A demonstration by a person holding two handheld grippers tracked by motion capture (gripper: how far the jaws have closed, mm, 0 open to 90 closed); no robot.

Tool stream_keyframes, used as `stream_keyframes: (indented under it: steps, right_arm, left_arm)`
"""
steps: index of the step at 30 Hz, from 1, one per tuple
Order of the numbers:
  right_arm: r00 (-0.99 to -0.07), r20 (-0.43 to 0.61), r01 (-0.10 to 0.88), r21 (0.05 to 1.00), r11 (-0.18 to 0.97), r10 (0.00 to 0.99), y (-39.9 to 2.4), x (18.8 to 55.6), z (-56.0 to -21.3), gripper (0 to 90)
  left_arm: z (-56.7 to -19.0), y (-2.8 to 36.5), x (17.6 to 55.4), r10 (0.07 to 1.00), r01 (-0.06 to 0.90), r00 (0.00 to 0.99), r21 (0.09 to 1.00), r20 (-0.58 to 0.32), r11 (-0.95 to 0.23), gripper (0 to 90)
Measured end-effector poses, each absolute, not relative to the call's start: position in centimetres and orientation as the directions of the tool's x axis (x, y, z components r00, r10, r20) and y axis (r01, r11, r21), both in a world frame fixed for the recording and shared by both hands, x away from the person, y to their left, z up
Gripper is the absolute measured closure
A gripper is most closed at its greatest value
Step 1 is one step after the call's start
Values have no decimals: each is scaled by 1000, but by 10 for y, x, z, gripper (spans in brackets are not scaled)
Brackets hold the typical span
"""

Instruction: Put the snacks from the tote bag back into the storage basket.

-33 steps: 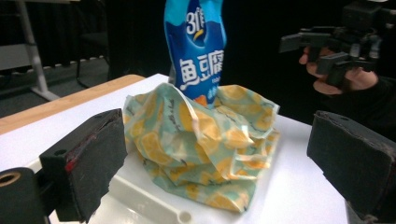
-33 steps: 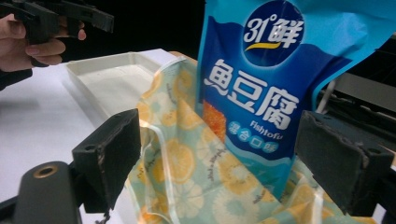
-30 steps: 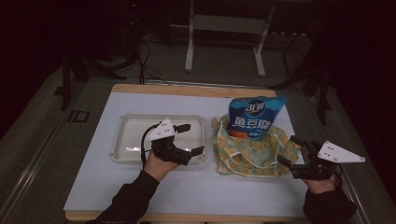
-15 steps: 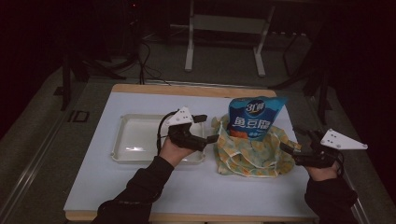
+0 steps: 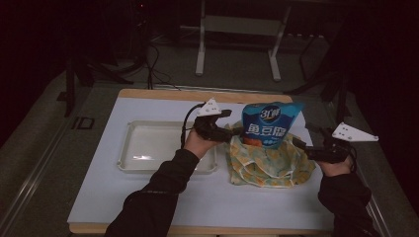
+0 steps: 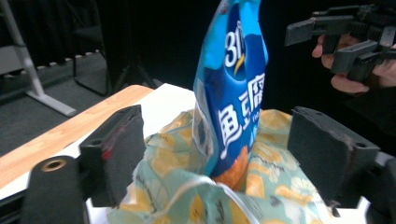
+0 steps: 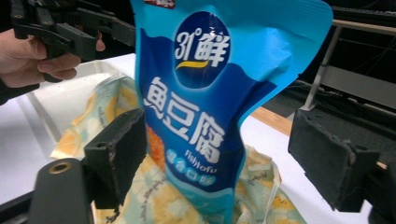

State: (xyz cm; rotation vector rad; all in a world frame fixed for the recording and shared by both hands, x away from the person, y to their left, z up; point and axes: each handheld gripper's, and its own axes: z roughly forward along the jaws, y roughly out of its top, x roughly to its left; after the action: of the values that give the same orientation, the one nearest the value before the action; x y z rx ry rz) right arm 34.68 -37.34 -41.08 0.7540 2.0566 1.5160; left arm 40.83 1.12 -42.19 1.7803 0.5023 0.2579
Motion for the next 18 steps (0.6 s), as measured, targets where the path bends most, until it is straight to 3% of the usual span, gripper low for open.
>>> stream_keyframes:
  steps: [6, 18]
  right_arm:
    - [-729, -28, 175, 958, 226, 684, -373, 363, -416, 228]
    - [-728, -10, 203, 952, 229, 686, -357, 381, -428, 346]
  left_arm:
    - [-424, 2, 422, 458, 208, 885, 953, -87, -221, 233]
    - [-433, -14, 426, 443, 211, 891, 954, -97, -215, 435]
